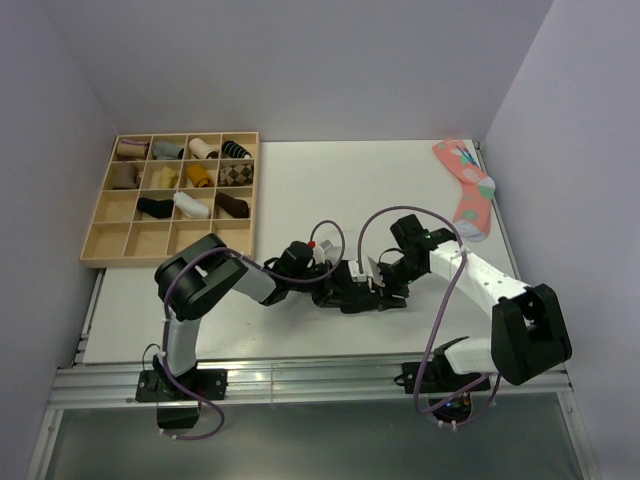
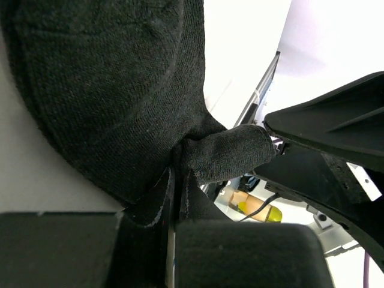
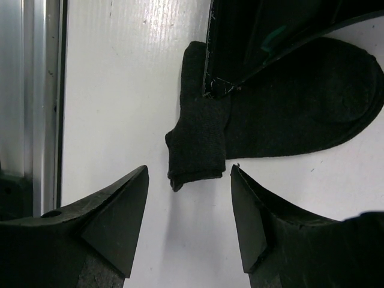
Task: Roll the socks
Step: Roll the sock at the center of the board.
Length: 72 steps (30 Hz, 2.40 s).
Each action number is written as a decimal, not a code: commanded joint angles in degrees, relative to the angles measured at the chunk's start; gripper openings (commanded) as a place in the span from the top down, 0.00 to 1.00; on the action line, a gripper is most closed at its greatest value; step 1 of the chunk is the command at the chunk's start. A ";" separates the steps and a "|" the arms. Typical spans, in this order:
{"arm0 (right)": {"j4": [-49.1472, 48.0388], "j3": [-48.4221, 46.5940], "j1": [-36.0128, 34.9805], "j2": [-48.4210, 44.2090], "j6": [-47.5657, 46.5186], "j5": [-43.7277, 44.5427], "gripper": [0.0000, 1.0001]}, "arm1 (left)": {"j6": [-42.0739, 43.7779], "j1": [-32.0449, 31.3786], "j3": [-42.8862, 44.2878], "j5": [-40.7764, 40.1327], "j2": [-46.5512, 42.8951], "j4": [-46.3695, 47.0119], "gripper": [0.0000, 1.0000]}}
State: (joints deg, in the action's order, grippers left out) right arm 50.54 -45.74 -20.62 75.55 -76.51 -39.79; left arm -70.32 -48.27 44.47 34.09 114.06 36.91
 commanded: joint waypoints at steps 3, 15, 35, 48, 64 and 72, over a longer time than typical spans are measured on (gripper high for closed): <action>-4.40 1.08 -2.49 -0.40 0.13 0.68 0.36 | 1.24 0.63 -2.98 -1.57 4.06 -9.40 1.00; -6.33 -2.07 -5.04 6.71 5.48 0.15 0.44 | 0.89 1.86 -4.21 -0.16 4.42 -5.88 1.00; 11.15 -27.29 -1.62 36.85 22.98 -3.54 0.82 | 0.01 1.43 -15.11 -11.04 -0.15 17.85 0.76; 14.14 -33.54 -0.65 44.24 33.00 3.58 0.82 | 12.13 -3.57 -21.17 -28.71 -6.03 24.70 0.63; 20.21 -37.59 -1.00 48.55 34.24 8.67 0.81 | 39.28 -16.15 -12.05 -51.57 -19.06 6.87 0.51; 20.74 -38.11 -1.79 48.03 33.53 8.85 0.81 | 46.32 -16.59 -4.84 -51.14 -14.05 1.17 0.50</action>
State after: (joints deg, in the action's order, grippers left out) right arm 71.59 -82.32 -22.00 123.02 -41.58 -35.14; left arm -29.56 -64.71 36.58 -15.97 97.84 41.85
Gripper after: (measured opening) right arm 0.213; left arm 0.497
